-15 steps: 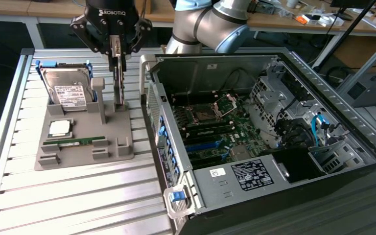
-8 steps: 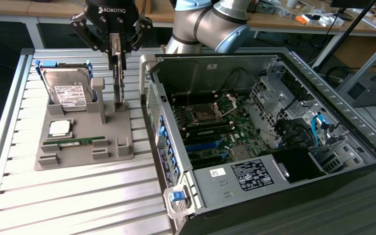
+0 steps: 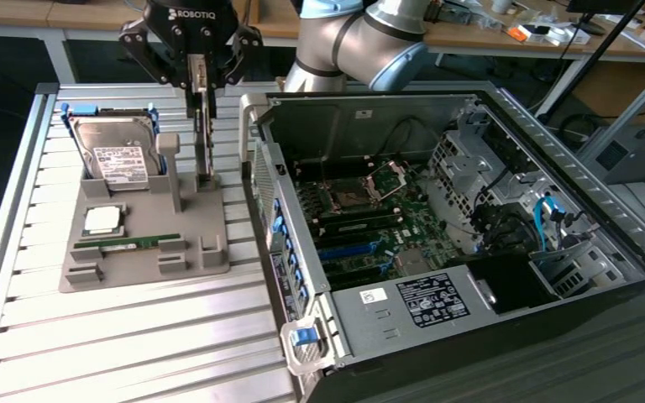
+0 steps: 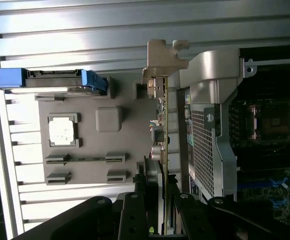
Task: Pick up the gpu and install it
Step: 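Pick up the gpu and move the gpu toward the slot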
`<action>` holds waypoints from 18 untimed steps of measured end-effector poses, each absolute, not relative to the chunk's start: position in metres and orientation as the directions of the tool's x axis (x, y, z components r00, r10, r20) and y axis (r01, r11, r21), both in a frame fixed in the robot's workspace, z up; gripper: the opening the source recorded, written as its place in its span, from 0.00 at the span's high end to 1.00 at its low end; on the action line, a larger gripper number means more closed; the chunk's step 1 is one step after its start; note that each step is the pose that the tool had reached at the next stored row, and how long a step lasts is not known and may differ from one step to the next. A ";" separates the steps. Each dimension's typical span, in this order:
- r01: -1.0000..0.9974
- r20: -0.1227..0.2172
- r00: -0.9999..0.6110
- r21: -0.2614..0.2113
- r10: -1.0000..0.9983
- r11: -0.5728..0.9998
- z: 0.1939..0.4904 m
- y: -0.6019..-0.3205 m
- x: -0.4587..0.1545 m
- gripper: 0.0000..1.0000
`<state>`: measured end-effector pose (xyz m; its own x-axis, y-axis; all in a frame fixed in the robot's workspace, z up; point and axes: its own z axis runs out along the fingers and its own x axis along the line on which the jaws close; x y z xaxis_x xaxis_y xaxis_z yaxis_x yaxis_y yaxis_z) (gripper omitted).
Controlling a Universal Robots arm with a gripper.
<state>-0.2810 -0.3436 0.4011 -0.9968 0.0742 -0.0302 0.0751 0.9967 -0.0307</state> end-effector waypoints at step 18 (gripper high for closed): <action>0.075 -0.030 -0.997 -0.031 0.074 0.997 0.407 -0.344 -0.281 0.73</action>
